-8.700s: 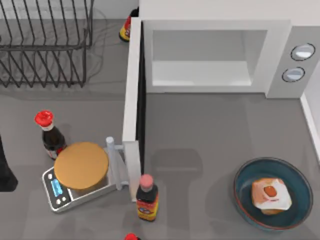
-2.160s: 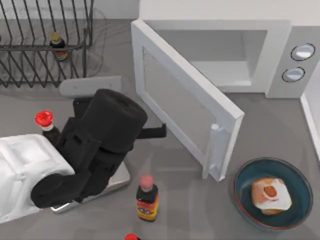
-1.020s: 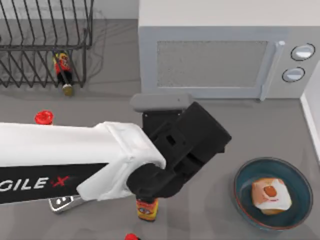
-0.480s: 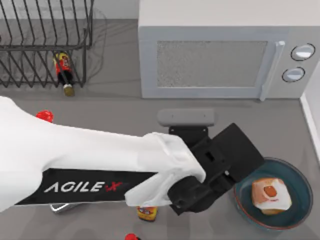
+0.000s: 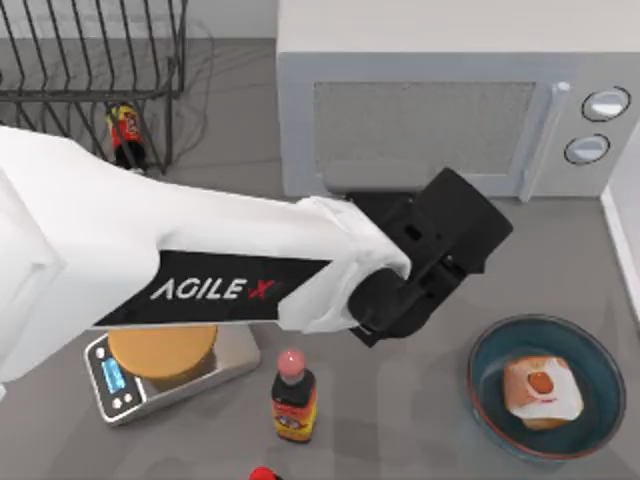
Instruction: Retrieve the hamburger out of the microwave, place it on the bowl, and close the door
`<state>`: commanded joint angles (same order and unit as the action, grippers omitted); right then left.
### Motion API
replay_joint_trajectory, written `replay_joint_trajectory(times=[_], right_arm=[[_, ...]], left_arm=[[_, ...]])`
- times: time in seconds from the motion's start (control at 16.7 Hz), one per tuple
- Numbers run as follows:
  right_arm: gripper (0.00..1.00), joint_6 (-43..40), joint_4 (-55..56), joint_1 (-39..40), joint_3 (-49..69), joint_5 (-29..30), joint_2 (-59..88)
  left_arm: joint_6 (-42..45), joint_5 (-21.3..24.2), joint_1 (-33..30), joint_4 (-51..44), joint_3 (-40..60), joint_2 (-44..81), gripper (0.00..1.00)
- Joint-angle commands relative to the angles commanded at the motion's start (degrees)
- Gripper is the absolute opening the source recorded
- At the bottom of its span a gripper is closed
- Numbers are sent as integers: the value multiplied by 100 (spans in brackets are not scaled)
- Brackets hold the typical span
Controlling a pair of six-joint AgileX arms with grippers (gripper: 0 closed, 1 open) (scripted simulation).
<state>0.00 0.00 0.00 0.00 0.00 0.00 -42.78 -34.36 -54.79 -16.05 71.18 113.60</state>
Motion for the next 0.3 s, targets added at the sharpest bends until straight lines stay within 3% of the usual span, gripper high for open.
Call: replay_joint_trajectory(times=[0.3], right_arm=[[100,0,0,0,0,0,0]], left_arm=[[455,259,457,249,391,347,0]])
